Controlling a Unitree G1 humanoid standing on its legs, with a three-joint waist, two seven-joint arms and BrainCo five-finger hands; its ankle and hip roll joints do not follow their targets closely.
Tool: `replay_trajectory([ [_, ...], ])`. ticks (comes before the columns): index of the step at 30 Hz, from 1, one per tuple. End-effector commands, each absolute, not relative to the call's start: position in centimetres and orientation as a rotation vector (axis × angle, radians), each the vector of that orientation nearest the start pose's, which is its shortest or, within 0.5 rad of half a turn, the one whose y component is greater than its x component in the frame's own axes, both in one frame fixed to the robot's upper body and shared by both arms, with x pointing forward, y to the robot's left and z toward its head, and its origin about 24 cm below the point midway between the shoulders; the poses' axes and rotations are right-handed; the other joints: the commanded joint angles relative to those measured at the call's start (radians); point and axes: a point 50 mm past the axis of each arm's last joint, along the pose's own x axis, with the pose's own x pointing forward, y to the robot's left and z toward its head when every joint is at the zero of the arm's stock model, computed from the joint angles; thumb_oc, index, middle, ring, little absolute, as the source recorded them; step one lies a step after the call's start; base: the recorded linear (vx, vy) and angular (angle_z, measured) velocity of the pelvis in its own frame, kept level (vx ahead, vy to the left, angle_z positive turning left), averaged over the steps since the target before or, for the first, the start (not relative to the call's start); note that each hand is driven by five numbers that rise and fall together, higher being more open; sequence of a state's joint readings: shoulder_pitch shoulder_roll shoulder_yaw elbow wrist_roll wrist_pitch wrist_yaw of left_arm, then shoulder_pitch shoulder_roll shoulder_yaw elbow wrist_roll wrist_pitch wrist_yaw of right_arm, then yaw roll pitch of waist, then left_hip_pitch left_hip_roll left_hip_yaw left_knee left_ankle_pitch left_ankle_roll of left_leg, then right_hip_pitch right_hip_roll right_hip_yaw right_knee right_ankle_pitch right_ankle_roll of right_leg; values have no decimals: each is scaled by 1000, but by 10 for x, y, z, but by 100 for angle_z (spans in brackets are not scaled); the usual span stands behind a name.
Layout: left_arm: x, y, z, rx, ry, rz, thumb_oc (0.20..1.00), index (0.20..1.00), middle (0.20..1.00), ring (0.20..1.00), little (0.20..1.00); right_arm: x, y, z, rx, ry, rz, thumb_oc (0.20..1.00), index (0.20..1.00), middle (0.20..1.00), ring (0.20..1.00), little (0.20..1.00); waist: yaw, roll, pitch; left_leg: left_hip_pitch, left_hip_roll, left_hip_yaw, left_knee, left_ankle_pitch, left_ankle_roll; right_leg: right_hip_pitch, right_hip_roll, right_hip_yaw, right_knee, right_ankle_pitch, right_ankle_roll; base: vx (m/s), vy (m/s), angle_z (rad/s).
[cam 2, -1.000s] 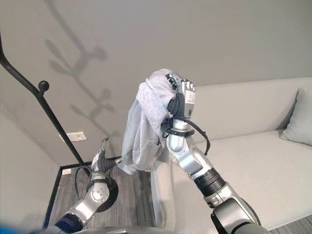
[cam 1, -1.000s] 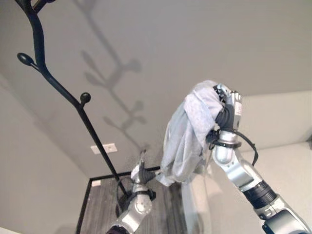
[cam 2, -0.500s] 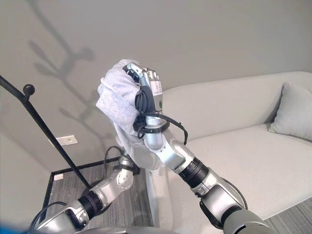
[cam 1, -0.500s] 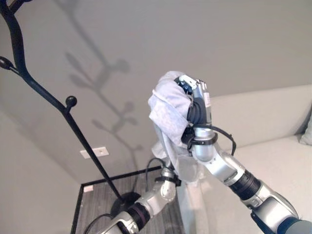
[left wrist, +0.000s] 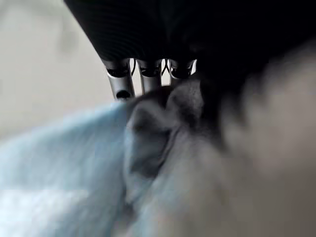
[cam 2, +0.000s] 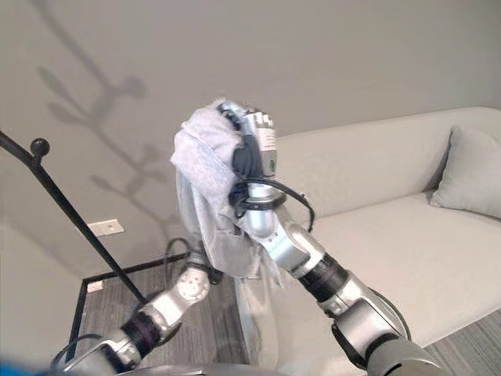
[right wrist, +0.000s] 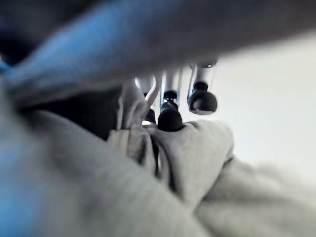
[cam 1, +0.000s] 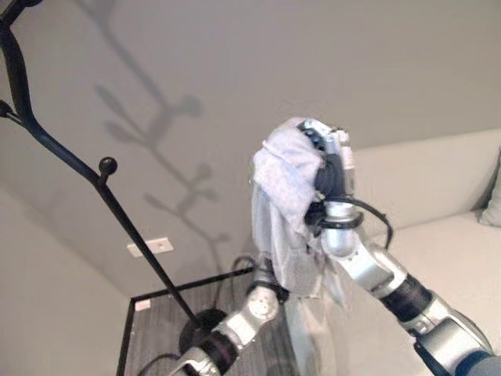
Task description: Hang the clothes on the sofa on the clothes rack.
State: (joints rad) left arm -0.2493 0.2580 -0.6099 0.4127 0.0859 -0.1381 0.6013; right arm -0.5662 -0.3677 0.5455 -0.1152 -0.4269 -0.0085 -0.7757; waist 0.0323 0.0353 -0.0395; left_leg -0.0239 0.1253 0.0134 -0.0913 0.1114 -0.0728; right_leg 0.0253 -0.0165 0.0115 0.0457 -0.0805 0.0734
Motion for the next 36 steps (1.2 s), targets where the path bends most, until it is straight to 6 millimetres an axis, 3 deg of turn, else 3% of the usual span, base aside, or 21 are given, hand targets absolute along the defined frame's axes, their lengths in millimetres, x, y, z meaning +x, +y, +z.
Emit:
replay_trajectory([
  [1, 286, 124, 52, 604, -339, 123, 200, 200, 200, 200, 200, 265, -87, 235, -419, -1147, -295, 200, 200, 200, 200, 200, 16, -76, -30, -23, 14, -18, 4, -23, -40, 59, -53, 8, -123, 75, 30, 44, 20, 11],
  [2, 286, 157, 93, 730, -539, 257, 200, 200, 200, 200, 200, 258, -105, 238, -447, -1187, -355, 200, 200, 200, 200, 200, 26, -74, -33, -21, 12, -19, 4, -27, -42, 64, -55, 0, -124, 70, 33, 54, 31, 7],
  [4, 281, 177, 122, 803, -670, 351, 200, 200, 200, 200, 200, 254, -115, 241, -459, -1211, -384, 200, 200, 200, 200, 200, 31, -75, -35, -19, 10, -20, 4, -30, -43, 69, -58, -6, -124, 68, 35, 38, 35, 11],
  [5, 275, 191, 148, 864, -784, 433, 200, 200, 200, 200, 200, 250, -123, 247, -467, -1241, -405, 200, 200, 200, 200, 200, 35, -77, -37, -18, 9, -21, 4, -33, -44, 72, -61, -10, -125, 68, 37, 20, 26, 12],
  [6, 274, 192, 148, 866, -784, 433, 200, 200, 200, 200, 200, 250, -122, 247, -466, -1241, -403, 200, 200, 200, 200, 200, 34, -78, -37, -17, 9, -21, 4, -33, -44, 73, -61, -10, -125, 68, 37, 17, 35, 12],
  [9, 264, 206, 190, 932, -973, 556, 200, 200, 200, 200, 200, 244, -127, 259, -470, -1302, -400, 200, 200, 200, 200, 200, 41, -83, -41, -16, 4, -23, 4, -40, -44, 77, -69, -14, -126, 67, 42, 7, 35, 8],
  [16, 258, 211, 227, 1077, -1156, 626, 200, 200, 200, 200, 200, 247, -115, 273, -491, -1376, -326, 200, 200, 200, 200, 200, 68, -93, -43, -15, -9, -28, 4, -52, -34, 80, -87, -18, -124, 63, 53, 1, 38, 1],
  [19, 269, 193, 256, 1065, -1301, 632, 200, 200, 200, 200, 200, 256, -104, 281, -545, -1397, -293, 200, 200, 200, 200, 200, 70, -96, -29, -31, -13, 3, 4, -52, -38, 91, -116, -60, -111, 53, 66, -10, 109, 15],
  [23, 279, 183, 264, 1009, -1307, 633, 200, 200, 200, 200, 200, 260, -105, 290, -568, -1418, -351, 200, 200, 200, 200, 200, 64, -101, -24, -55, -22, 32, 24, -46, -27, 111, -148, -119, -120, 59, 80, 50, 129, 68],
  [28, 284, 180, 268, 985, -1308, 632, 200, 200, 200, 200, 200, 266, -100, 300, -581, -1433, -426, 200, 200, 200, 200, 200, 68, -102, -23, -101, -71, 55, 129, -106, 10, 108, -220, -129, -121, 85, 102, 65, 206, 31],
  [29, 285, 183, 271, 1010, -1317, 650, 200, 200, 200, 200, 200, 263, -96, 307, -583, -1467, -445, 200, 200, 200, 200, 200, 74, -99, -26, -99, -87, 64, 143, -138, 26, 95, -249, -116, -118, 91, 115, 70, 218, 0],
  [33, 286, 191, 279, 1045, -1334, 719, 200, 200, 200, 200, 200, 265, -89, 317, -589, -1494, -462, 200, 200, 200, 200, 200, 88, -98, -30, -84, -115, 85, 125, -147, 56, 50, -286, -85, -91, 122, 124, 39, 223, -22],
  [36, 281, 206, 297, 1108, -1371, 821, 200, 200, 200, 200, 200, 270, -88, 326, -603, -1493, -494, 200, 200, 200, 200, 200, 105, -92, -38, -48, -141, 102, 69, -141, 79, 12, -302, -77, -47, 147, 128, 44, 189, -19],
])
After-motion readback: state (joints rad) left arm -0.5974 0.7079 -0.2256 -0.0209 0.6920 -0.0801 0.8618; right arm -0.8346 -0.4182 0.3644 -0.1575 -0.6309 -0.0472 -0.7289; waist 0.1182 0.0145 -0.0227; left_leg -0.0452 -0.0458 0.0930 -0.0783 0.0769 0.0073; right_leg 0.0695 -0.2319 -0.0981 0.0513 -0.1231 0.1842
